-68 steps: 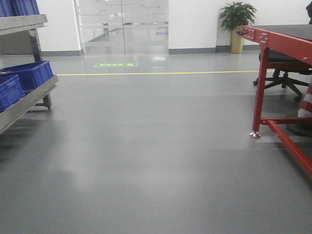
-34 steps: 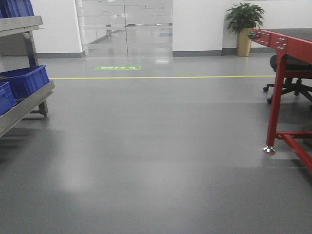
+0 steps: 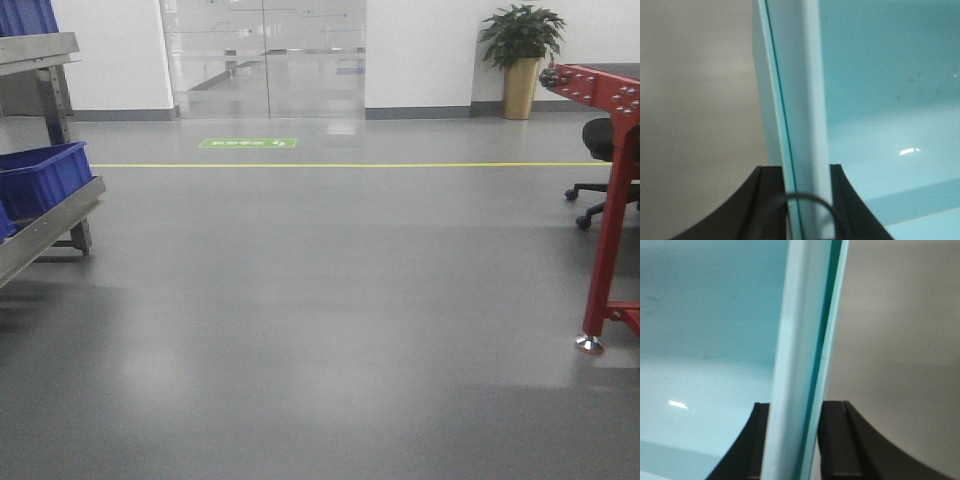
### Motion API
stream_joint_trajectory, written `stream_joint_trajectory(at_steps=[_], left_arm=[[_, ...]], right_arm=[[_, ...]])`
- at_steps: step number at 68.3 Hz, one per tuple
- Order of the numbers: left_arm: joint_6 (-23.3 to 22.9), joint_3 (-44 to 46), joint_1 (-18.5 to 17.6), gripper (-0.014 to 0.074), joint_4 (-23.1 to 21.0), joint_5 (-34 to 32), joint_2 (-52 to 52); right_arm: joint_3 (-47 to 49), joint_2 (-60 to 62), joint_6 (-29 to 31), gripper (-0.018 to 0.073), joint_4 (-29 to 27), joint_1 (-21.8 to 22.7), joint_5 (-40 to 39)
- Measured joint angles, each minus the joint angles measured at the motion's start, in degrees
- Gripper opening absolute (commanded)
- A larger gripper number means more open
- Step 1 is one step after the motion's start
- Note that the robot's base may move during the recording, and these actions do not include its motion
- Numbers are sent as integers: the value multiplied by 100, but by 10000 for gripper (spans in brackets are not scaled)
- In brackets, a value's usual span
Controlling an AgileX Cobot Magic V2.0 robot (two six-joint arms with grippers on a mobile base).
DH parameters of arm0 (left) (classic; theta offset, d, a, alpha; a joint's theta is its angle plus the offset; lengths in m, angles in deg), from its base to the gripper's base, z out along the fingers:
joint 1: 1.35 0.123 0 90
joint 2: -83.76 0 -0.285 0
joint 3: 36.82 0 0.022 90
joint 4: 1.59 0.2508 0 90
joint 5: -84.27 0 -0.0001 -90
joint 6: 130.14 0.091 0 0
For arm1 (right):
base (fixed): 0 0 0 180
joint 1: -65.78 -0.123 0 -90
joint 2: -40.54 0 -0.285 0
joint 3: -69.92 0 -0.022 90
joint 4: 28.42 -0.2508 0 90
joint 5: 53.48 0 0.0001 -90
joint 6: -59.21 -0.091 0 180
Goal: Move two blue bins to right shelf middle
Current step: 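Drive the base along the aisle past the red table carrying the teal bin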
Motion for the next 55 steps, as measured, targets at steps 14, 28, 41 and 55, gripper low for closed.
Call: stream_joint_trajectory(at_steps=[14,28,41,55], left_arm=[[0,0,0,-111,0,0,0],[0,0,0,-111,0,-11,0],[0,0,0,-111,0,-23,0],[0,0,0,-111,11,-32,0]], right_arm=[[0,0,0,-154,0,0,0],[0,0,0,-154,0,0,0],[0,0,0,-154,0,0,-41],[0,0,0,-154,0,0,-68]])
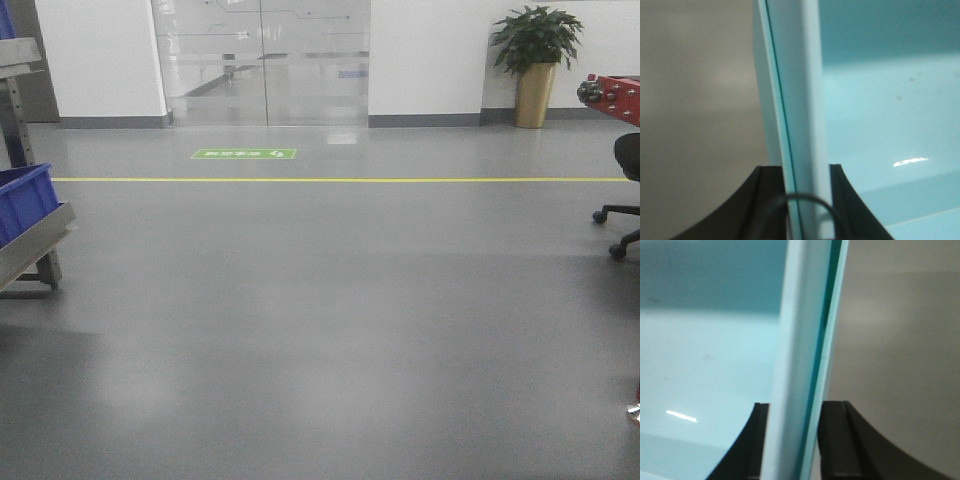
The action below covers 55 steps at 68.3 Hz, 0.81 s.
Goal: Move two blue bins to right shelf middle
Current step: 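Drive the base along the aisle past the red table carrying the teal bin, then turn the base toward the shelf with the red bag in a blue bin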
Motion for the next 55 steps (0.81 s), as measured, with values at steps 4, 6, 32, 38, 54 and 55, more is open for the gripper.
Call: stream_joint_trajectory(at_steps=[4,6,32,38,54,55], left_arm=[[0,0,0,-111,0,-15,0],[0,0,0,-111,0,-14,0],[0,0,0,-111,0,-40,0],[0,0,0,-111,0,-40,0],[0,0,0,-111,0,-50,0],[0,0,0,-111,0,-50,0]], right_arm=[[0,0,0,-154,0,0,-15],[0,0,0,-154,0,0,-24],[0,0,0,-154,10,0,-27],[0,0,0,-154,10,0,-27],[0,0,0,-154,10,0,-27],[0,0,0,-154,10,0,-27]])
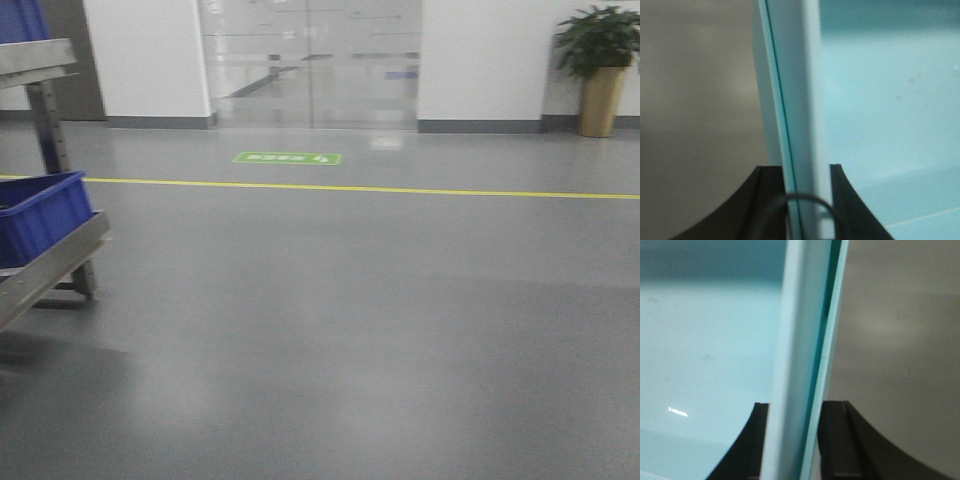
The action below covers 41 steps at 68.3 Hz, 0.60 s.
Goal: Move two blue bins to right shelf middle
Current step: 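Turn the base toward the shelf with the red bag in a blue bin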
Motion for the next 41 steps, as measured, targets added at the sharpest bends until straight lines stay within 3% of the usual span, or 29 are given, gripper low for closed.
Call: stream_joint_trajectory(at_steps=[41], left_arm=[[0,0,0,-111,0,0,0]], right_arm=[[0,0,0,-154,0,0,0]])
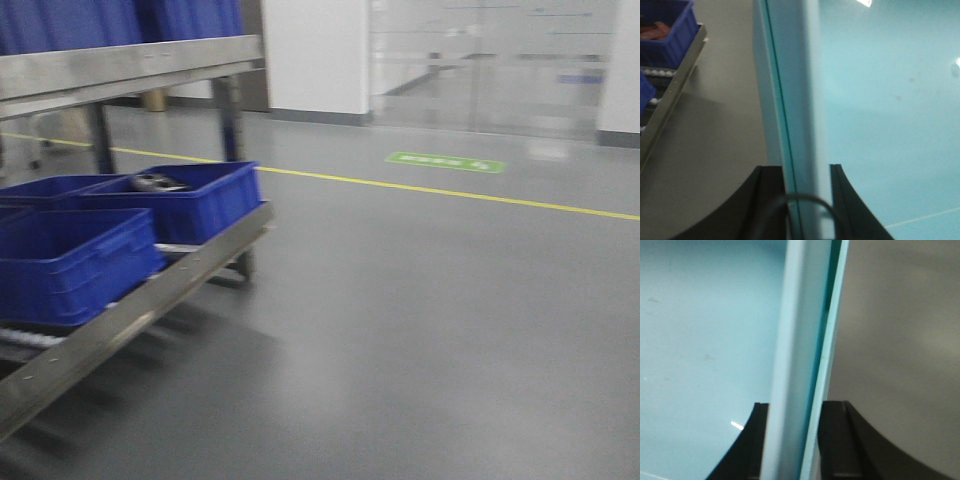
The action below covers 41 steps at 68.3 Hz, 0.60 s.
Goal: Move two blue bins to right shelf middle
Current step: 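Turn the base toward the shelf with the red bag in a blue bin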
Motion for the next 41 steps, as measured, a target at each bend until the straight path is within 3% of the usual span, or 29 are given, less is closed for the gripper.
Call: stream_joint_trajectory(at_steps=[41], left_arm=[[0,0,0,-111,0,0,0]], right_arm=[[0,0,0,-154,0,0,-10]])
